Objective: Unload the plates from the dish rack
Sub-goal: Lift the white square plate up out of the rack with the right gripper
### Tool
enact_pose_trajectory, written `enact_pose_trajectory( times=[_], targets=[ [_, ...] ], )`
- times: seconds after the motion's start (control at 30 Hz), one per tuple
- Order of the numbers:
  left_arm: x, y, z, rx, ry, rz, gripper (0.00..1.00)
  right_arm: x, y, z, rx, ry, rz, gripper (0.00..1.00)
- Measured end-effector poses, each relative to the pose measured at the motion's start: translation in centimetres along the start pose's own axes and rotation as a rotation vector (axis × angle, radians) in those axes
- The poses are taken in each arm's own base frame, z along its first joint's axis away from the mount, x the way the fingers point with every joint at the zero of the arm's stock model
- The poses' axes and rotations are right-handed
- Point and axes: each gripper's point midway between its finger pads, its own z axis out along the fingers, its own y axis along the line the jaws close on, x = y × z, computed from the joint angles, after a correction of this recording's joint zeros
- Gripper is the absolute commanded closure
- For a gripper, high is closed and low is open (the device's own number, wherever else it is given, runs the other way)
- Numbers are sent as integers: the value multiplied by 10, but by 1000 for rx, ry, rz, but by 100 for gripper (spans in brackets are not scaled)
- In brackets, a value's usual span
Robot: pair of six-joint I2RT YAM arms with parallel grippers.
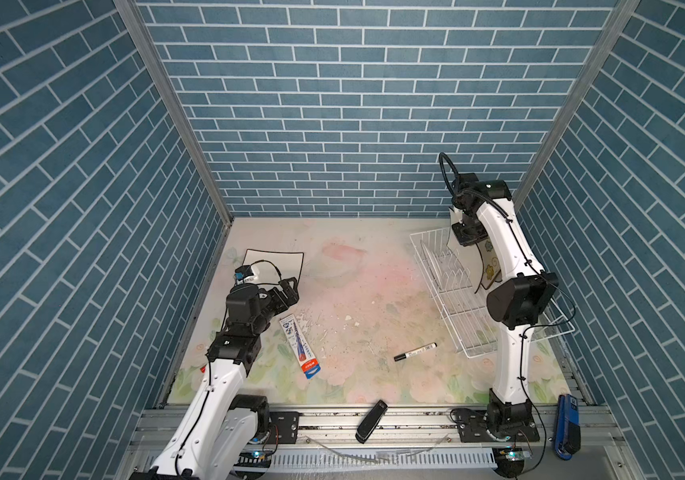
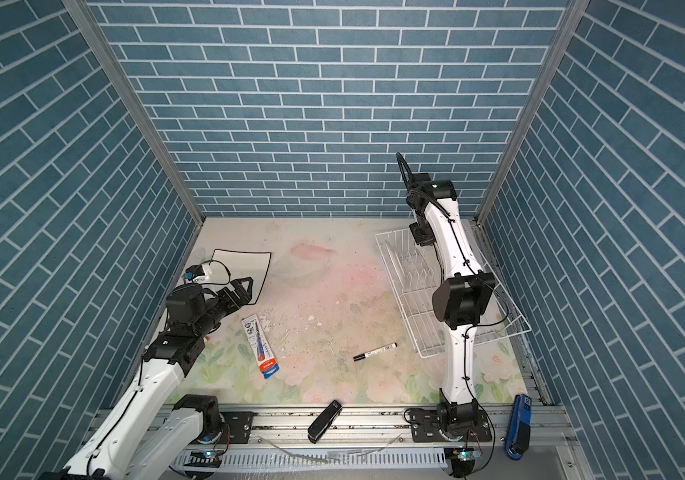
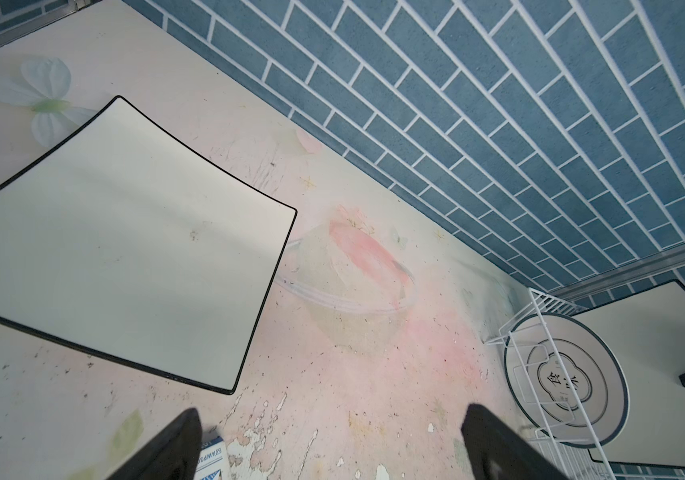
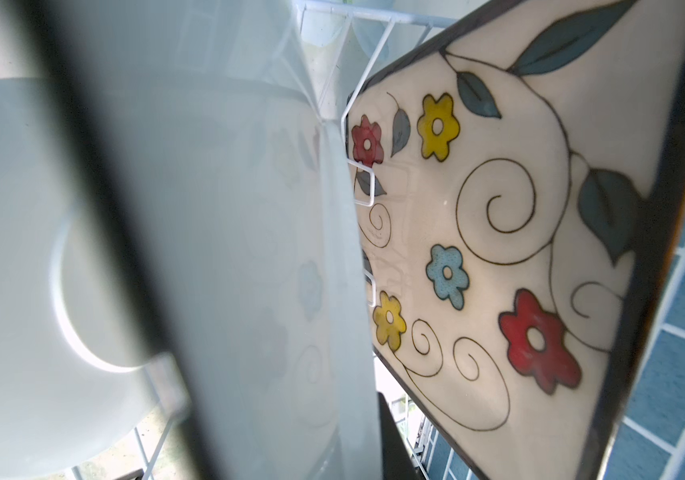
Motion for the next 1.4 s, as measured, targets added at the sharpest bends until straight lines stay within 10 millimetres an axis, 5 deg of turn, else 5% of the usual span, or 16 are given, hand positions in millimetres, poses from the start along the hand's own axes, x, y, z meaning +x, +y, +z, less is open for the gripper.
enact_pose_trajectory(
  times=[0.87, 1.4],
  targets=[
    [0, 0, -1, 1, 0, 0, 0, 4, -10, -41, 38, -87, 12, 100],
    [0, 0, -1, 1, 0, -1, 0, 9, -8, -95, 66, -212, 0, 100]
  ],
)
